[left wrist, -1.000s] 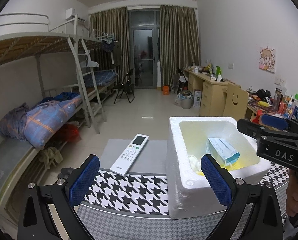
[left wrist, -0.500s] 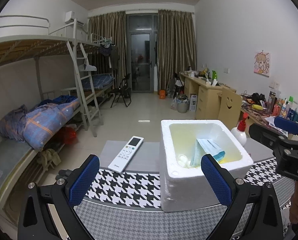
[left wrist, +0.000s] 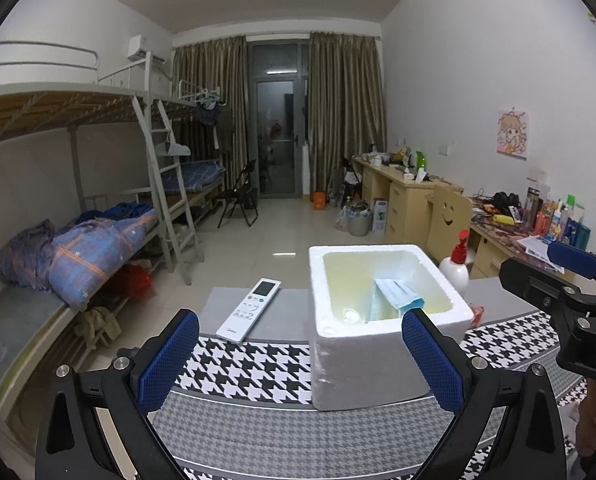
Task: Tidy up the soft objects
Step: 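Withdraw both tools from the box toward the grey sock and white cylinder, then lower both tools, left toward the white cylinder, right toward the grey sock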
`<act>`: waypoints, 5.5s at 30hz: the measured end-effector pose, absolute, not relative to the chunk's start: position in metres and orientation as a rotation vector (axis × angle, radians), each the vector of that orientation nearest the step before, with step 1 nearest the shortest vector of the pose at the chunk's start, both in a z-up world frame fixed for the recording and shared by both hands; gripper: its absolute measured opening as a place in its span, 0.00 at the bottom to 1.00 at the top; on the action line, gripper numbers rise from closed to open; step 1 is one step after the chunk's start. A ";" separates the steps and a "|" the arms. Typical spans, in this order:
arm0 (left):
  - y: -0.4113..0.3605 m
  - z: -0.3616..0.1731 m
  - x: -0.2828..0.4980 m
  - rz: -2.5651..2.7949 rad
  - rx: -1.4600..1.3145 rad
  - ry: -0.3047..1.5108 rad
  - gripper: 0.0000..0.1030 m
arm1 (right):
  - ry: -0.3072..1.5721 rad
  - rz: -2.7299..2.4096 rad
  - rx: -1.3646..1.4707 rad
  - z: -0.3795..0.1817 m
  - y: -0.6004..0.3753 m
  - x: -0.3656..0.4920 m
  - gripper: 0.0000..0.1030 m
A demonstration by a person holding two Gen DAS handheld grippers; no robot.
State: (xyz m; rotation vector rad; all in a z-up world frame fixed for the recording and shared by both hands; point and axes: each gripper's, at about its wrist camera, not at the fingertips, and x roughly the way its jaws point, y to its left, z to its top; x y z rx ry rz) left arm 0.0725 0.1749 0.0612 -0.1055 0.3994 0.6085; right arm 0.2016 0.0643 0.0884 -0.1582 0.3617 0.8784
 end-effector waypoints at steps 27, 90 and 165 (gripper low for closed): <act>0.138 0.058 0.050 0.572 -0.106 0.377 0.99 | 0.326 0.850 -0.117 0.084 0.001 0.173 0.91; 0.072 -0.013 0.005 0.404 -0.163 0.343 0.99 | 0.321 0.801 -0.105 0.033 -0.066 0.133 0.91; -0.051 -0.070 0.108 0.010 -0.086 0.560 0.99 | 0.466 0.487 -0.073 -0.030 -0.181 0.186 0.91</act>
